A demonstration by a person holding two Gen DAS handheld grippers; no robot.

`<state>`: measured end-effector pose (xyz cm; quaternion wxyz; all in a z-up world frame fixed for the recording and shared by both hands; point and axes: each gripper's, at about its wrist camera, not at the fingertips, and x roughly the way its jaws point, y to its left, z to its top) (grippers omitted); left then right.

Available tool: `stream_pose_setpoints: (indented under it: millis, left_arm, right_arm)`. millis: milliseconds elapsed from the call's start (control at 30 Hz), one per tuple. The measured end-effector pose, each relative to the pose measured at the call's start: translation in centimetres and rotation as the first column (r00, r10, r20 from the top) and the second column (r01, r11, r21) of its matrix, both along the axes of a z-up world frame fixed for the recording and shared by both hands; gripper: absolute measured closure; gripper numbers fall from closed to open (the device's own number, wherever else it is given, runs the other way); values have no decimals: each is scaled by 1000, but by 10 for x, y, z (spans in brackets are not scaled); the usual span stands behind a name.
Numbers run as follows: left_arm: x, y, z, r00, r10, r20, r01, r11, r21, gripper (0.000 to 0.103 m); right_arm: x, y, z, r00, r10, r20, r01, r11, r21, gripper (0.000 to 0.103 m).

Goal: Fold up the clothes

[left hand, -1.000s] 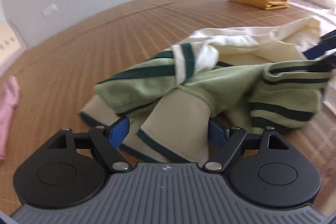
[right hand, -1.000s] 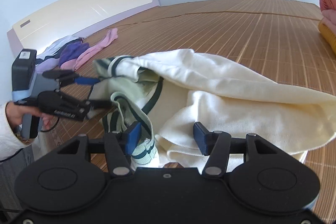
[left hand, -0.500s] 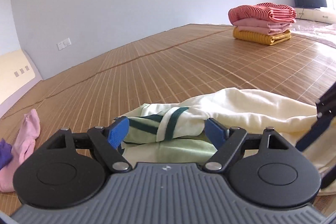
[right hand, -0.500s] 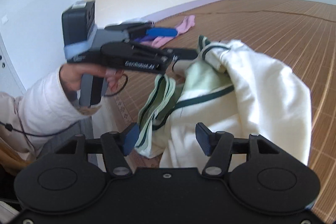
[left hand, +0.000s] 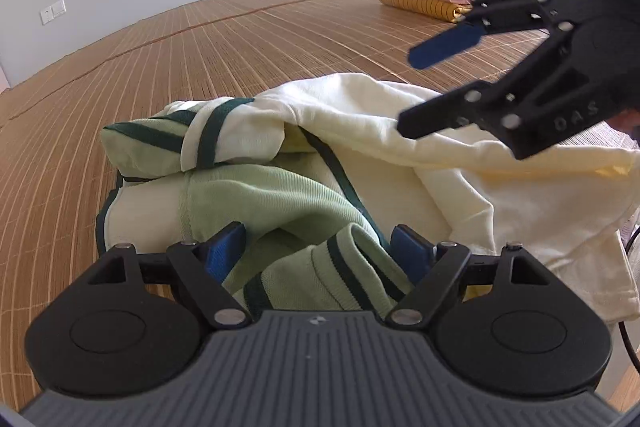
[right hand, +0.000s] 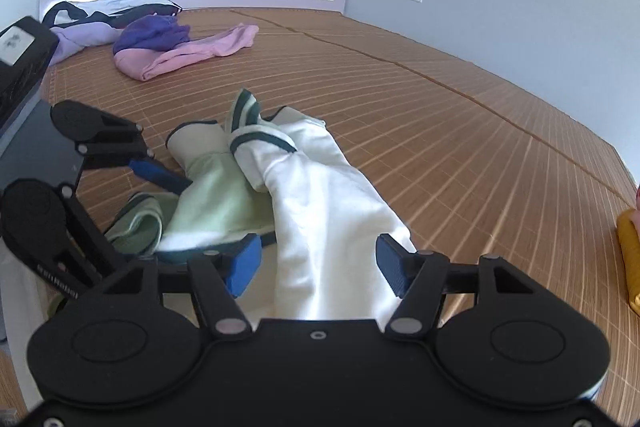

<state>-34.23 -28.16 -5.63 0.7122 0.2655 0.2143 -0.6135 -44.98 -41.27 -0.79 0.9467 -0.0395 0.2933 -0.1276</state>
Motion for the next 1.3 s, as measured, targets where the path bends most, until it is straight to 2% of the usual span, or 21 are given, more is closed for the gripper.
stream_pose_setpoints:
  millis: [67, 100, 200, 267, 300, 333, 367, 433, 467, 533, 633, 767, 833, 900, 967, 1000, 1033, 1067, 1167, 1200, 1300]
  left_arm:
    - [-1, 0, -3, 1000, -7, -8, 7, 1000, 6, 19]
    - [-1, -1, -5, 1000, -12, -11, 12, 1000, 10, 19]
    - [-3, 0, -7, 1000, -19, -4, 19, 1000, 15, 19]
    - [-3, 0, -7, 1000, -23, 5, 23, 1000, 15, 19]
    - [-2, -1, -7, 1000, -24, 3, 24, 1000, 15, 19]
    - [-1, -1, -7, 1000, -24, 1, 24, 1000, 15, 19]
    - [-1, -2, -7, 1000, -25, -1, 25, 1000, 15, 19]
    - [0, -3, -7, 1000, -24, -3, 24, 1000, 16, 19]
    - [-1, -4, -7, 1000, -23, -4, 23, 1000, 16, 19]
    - [1, -5, -6, 1000, -19, -6, 19, 1000, 11, 19]
    - [5, -6, -3, 1000, -13, -8, 13, 1000, -2, 19]
    - [9, -9, 1, 1000, -4, -11, 4, 1000, -18, 19]
    - [12, -10, 3, 1000, 1, -13, -1, 1000, -26, 18]
    - [16, -11, 5, 1000, 6, -15, -6, 999, -33, 18]
    - [21, -13, 6, 1000, 13, -13, -13, 999, -31, 18]
    - [24, -13, 6, 1000, 21, -15, -22, 999, -29, 17]
    - [26, -12, 8, 999, 30, -19, -31, 999, -29, 16]
    - [29, -11, 8, 999, 38, -28, -39, 999, -29, 16]
    - [35, -11, 11, 995, 55, -82, -57, 998, -26, 16]
    - [36, -15, 10, 994, 60, -92, -63, 998, -22, 16]
    - [34, -21, 8, 993, 75, -87, -76, 997, -4, 16]
  right_arm:
    - [16, -1, -5, 999, 32, -19, -32, 999, 36, 38]
    - [24, -1, -6, 999, 41, -30, -41, 999, 21, 40]
    - [48, 11, -15, 997, 70, -31, -73, 991, -112, 41]
    - [48, 6, -18, 999, 43, -1, -43, 987, -155, 45]
    - [44, -6, -16, 999, 31, 10, -31, 997, -75, 62]
    - [41, -17, -13, 1000, 19, 20, -20, 1000, 8, 91]
    - [36, -31, -10, 999, -24, 39, 21, 996, 90, 95]
    - [21, -58, -3, 983, -153, 107, 132, 975, 177, 95]
    - [12, -72, 2, 964, -223, 143, 190, 958, 213, 95]
    - [-10, -102, 7, 906, -381, 183, 319, 901, 294, 95]
    - [-46, -146, 7, 815, -552, 175, 455, 798, 396, 95]
    - [-93, -187, -12, 695, -715, 75, 617, 647, 447, 95]
    - [-107, -195, -25, 654, -756, 34, 648, 583, 490, 93]
    - [-113, -194, -29, 659, -752, -4, 664, 580, 471, 90]
    - [-117, -183, -24, 666, -746, -5, 687, 611, 395, 72]
    - [-119, -176, -20, 672, -741, 1, 695, 630, 347, 60]
    - [-120, -167, -16, 682, -731, 20, 691, 654, 307, 55]
    - [-122, -159, -11, 700, -713, 37, 678, 680, 280, 54]
    - [-117, -123, 5, 778, -620, 99, 605, 782, 150, 55]
    - [-110, -113, 10, 795, -595, 119, 586, 804, 103, 53]
    - [-91, -86, 19, 866, -481, 139, 486, 874, 2, 43]
